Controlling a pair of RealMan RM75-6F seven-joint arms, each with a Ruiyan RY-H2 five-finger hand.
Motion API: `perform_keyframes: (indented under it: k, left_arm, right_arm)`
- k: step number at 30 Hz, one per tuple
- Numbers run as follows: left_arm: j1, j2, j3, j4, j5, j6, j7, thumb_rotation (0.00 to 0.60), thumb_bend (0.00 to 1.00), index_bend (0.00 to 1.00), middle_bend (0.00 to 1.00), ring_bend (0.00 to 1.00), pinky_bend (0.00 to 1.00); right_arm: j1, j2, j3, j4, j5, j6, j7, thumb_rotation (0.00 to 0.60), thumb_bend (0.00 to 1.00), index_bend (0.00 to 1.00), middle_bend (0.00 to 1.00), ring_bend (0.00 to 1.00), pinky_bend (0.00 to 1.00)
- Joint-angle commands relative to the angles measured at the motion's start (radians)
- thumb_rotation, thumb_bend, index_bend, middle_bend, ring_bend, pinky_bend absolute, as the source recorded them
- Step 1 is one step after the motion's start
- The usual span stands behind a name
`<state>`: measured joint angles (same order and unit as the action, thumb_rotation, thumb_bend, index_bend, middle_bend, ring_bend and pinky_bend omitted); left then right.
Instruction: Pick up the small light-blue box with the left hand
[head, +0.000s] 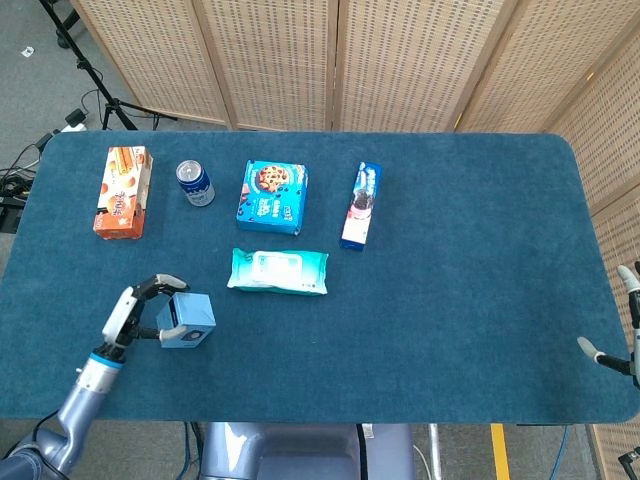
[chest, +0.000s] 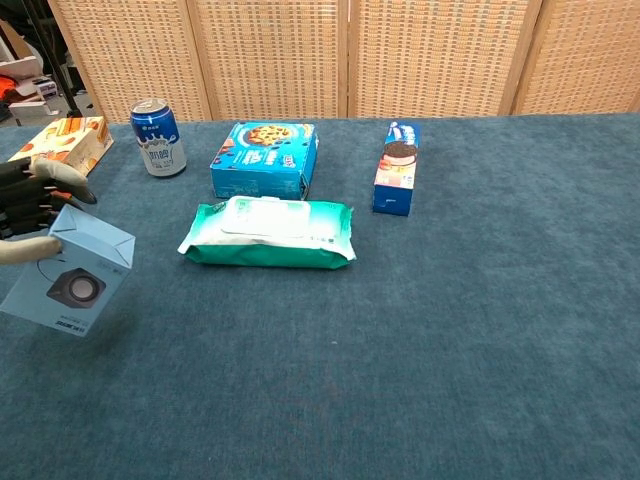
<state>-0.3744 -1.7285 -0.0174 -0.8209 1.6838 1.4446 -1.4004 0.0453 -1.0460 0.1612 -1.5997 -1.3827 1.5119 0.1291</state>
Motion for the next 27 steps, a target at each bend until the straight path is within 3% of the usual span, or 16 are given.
perform_keyframes:
  k: [1,5,7,10,11,14,22,27]
  left_arm:
    - [-0.003,-0.033,0.020,0.048,0.005,0.004,-0.024,0.600,0.05,0.40,0.44,0.47,0.53]
    - [-0.001,-0.040,0.027,0.068,-0.001,0.005,-0.025,0.600,0.03,0.40,0.43,0.46,0.53]
    - [0.002,-0.041,0.031,0.075,-0.004,0.004,-0.023,0.600,0.03,0.40,0.34,0.36,0.50]
    - [0.006,-0.035,0.058,0.091,0.005,-0.012,0.003,0.600,0.00,0.28,0.05,0.04,0.21]
    - [0.006,-0.028,0.073,0.095,0.015,-0.017,0.014,0.600,0.00,0.23,0.00,0.00,0.12]
    - [0.028,-0.017,0.083,0.096,0.018,0.014,0.067,0.600,0.00,0.17,0.00,0.00,0.05]
    - [0.105,0.025,0.116,0.055,0.042,0.166,0.084,0.600,0.00,0.17,0.00,0.00,0.04]
    - [0.146,0.052,0.111,0.048,0.030,0.239,0.091,0.600,0.00,0.17,0.00,0.00,0.04]
  right_arm:
    - [0.000,0.000,0.000,0.000,0.001,-0.001,0.001,0.600,0.00,0.00,0.00,0.00,0.00]
    - [0.001,0.000,0.000,0.001,0.001,-0.001,0.001,0.600,0.00,0.00,0.00,0.00,0.00]
    - [0.000,0.000,0.000,0.001,0.001,-0.001,0.001,0.600,0.00,0.00,0.00,0.00,0.00]
    - [0.000,0.000,0.000,0.000,0.000,0.001,0.000,0.600,0.00,0.00,0.00,0.00,0.00]
    - [0.000,0.000,0.000,0.000,0.000,0.001,0.000,0.600,0.00,0.00,0.00,0.00,0.00]
    - [-0.001,0.000,0.001,0.000,0.001,0.002,0.003,0.600,0.00,0.00,0.00,0.00,0.00]
    - [-0.001,0.001,0.000,-0.001,-0.004,0.003,0.005,0.600,0.00,0.00,0.00,0.00,0.00]
    - [-0.003,0.003,0.000,-0.002,-0.003,0.005,0.009,0.600,0.00,0.00,0.00,0.00,0.00]
